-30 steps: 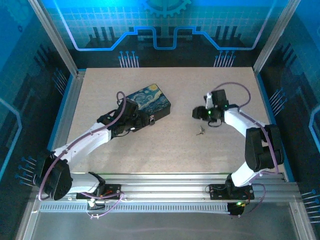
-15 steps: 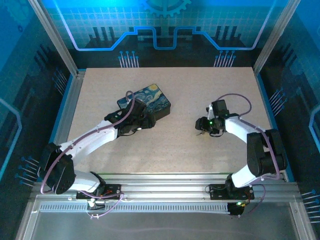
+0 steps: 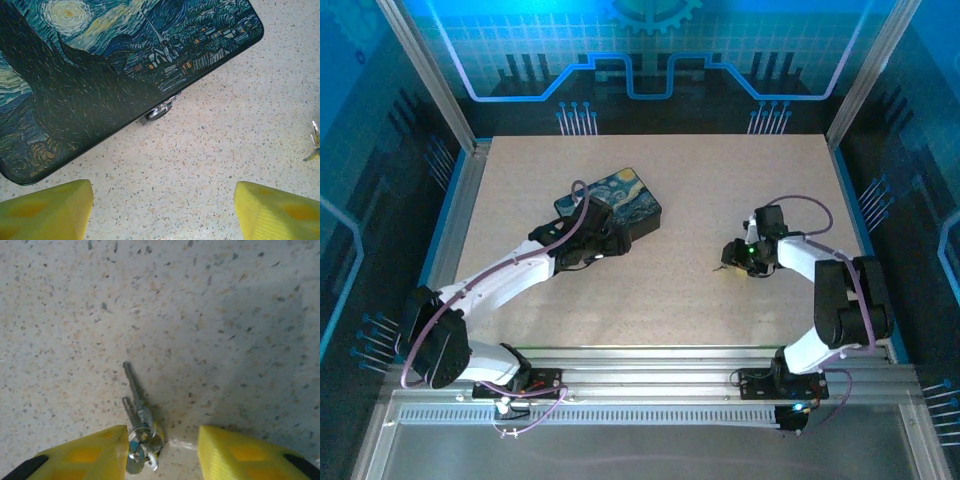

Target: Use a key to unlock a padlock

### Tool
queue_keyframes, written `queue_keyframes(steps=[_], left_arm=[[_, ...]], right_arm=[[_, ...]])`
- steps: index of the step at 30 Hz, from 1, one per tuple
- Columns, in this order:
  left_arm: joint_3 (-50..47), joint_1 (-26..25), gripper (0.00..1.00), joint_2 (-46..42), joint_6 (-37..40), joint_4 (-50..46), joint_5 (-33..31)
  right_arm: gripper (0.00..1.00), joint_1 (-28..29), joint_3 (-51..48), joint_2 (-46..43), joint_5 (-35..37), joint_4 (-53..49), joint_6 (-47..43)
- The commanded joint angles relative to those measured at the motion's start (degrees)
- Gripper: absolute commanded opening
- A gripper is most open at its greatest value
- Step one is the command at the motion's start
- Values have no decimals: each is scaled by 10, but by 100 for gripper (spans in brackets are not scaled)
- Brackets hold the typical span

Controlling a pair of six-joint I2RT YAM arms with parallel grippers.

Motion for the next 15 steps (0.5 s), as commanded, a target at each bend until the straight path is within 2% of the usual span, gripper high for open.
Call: queue_keyframes(steps=[1, 7, 15], left_arm=[[16, -2, 75, 7, 9, -8, -2], [18, -2, 75, 12, 9, -2, 2], [14, -2, 75, 11, 11, 2, 3]], right_arm=[[38, 15, 8, 15, -10, 14, -4], [30, 30, 28, 26, 10, -7, -13], [26, 41, 39, 32, 14, -17, -31]])
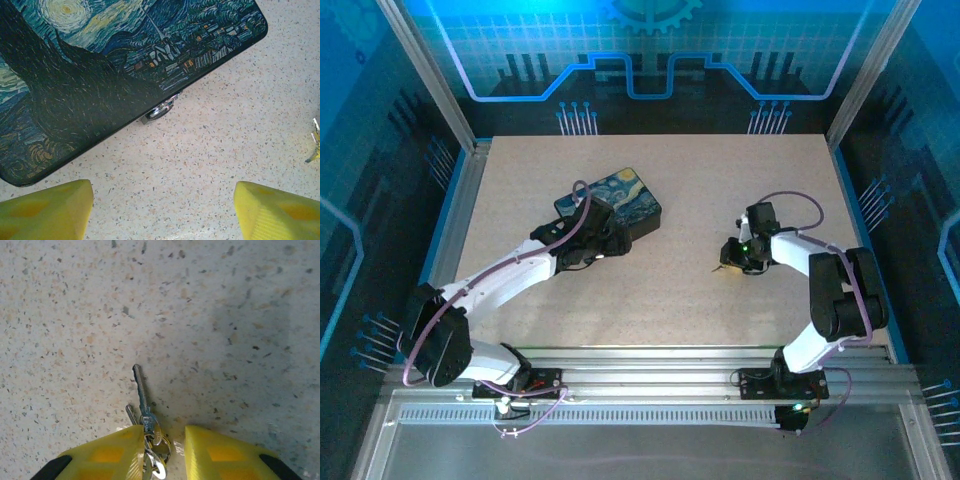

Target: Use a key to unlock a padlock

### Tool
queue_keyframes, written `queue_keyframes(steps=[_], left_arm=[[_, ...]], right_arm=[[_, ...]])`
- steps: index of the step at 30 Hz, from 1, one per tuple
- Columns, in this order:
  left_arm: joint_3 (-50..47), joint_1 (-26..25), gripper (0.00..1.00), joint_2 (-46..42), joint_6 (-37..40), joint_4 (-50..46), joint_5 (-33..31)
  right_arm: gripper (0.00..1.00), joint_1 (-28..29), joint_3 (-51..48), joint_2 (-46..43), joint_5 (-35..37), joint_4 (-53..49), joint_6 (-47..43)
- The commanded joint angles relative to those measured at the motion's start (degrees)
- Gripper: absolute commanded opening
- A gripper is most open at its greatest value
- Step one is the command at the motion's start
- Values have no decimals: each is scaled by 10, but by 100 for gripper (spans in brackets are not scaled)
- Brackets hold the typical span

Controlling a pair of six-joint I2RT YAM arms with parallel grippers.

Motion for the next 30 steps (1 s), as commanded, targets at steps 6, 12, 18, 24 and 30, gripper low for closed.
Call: queue_keyframes(steps=[6, 12, 18, 24, 30], left_arm=[[9, -2, 75, 3, 12, 2, 12], [5, -2, 74, 0, 24, -3, 32], [-4, -2, 73, -11, 47, 2, 72], [9, -2, 72, 5, 68, 7, 123], [12, -2, 71, 7, 66, 19, 133]], right_arm=[[15, 17, 18, 15, -13, -8, -38], [4, 11, 14, 8, -66, 22, -57], [0, 14, 17, -8, -125, 29, -73], [5, 15, 28, -39, -97, -15, -85], [0, 15, 23, -48, -109, -10, -93]])
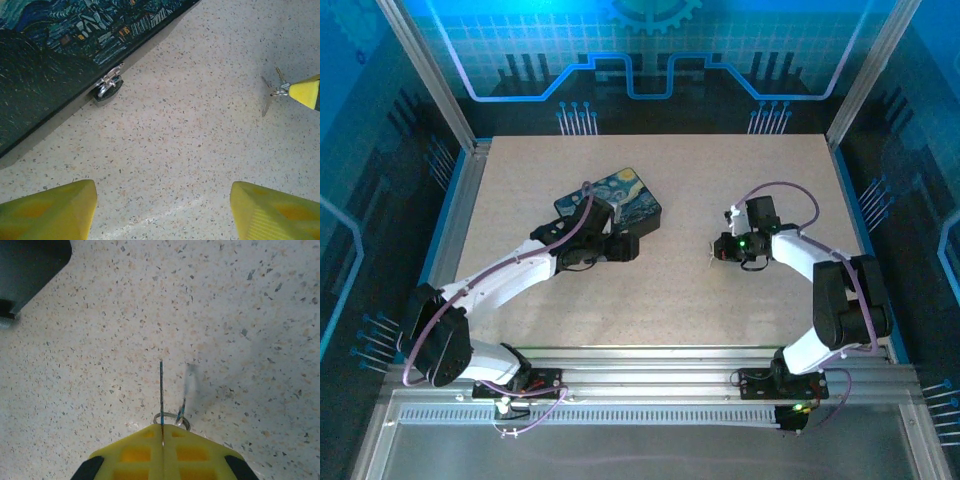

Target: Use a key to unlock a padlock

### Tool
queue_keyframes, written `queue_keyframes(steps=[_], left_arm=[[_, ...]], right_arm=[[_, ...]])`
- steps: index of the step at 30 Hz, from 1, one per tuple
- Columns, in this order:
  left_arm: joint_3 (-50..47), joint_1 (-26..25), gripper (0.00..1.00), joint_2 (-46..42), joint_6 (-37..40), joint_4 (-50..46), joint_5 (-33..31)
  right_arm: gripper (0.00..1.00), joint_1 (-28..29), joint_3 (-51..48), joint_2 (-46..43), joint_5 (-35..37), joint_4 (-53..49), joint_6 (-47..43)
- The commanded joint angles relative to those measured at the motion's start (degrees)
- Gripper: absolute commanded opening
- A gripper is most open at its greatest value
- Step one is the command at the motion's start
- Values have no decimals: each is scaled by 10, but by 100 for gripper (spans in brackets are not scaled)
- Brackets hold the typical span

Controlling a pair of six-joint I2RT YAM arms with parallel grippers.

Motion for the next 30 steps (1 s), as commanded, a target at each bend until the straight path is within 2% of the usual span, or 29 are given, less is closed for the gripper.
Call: queue_keyframes(steps=[1, 8, 11, 15, 22, 30], left_arm=[[14, -2, 71, 8, 14, 15, 34], [34, -1, 65, 33, 110, 59, 187], [43, 7, 62, 53, 128, 71, 244], [36, 21, 60, 64, 114, 123, 297], [36, 30, 54, 73, 131, 125, 323], [24, 34, 49, 72, 138, 125, 338]], right_arm=[[0, 5, 0, -21, -21, -3, -13], [0, 34, 0, -71, -174, 11, -57], [0, 69, 16, -88, -200, -16, -90], [0, 113, 38, -97, -217, -42, -120], [0, 157, 49, -91, -232, -33, -123], [0, 180, 62, -76, -248, -19, -120]])
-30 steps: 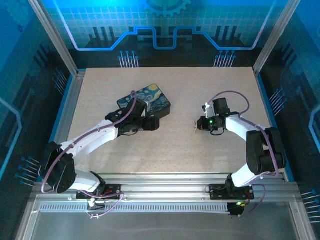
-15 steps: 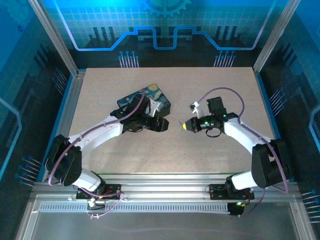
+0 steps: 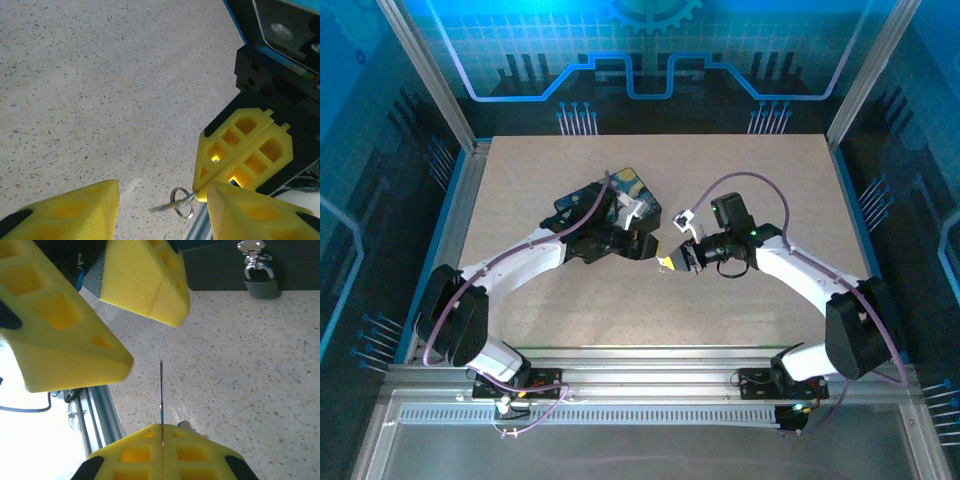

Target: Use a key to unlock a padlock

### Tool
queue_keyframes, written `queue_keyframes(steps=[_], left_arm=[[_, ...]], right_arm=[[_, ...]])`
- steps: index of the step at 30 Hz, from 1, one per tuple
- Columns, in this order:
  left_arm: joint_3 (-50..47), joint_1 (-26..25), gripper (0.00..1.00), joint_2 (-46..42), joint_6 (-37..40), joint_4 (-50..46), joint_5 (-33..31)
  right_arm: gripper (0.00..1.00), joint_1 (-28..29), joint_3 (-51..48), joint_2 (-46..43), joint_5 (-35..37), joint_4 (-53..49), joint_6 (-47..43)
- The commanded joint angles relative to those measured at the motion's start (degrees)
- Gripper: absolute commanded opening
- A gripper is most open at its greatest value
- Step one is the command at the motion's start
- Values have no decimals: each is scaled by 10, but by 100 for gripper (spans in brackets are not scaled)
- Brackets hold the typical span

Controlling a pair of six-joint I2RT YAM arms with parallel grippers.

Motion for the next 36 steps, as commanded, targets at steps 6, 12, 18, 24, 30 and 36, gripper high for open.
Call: queue_keyframes(steps=[6, 12, 18, 24, 30, 36], left_arm=[[-10, 9, 43, 4, 12, 24, 36], [-15, 10, 34, 4, 18, 22, 62], [-29, 24, 36, -8, 22, 15, 59], [-44, 42, 36, -19, 18, 24, 75], [-53, 42, 35, -19, 8, 47, 116], [-56, 42, 32, -17, 6, 49, 120]], right_arm=[[0, 20, 28, 20, -23, 6, -3], [0, 21, 36, 34, -23, 12, 2], [0, 22, 37, 36, -21, 12, -2], [0, 22, 38, 37, -21, 13, -1], [0, 24, 47, 44, -24, 13, -1], [0, 24, 50, 49, -20, 12, -2]])
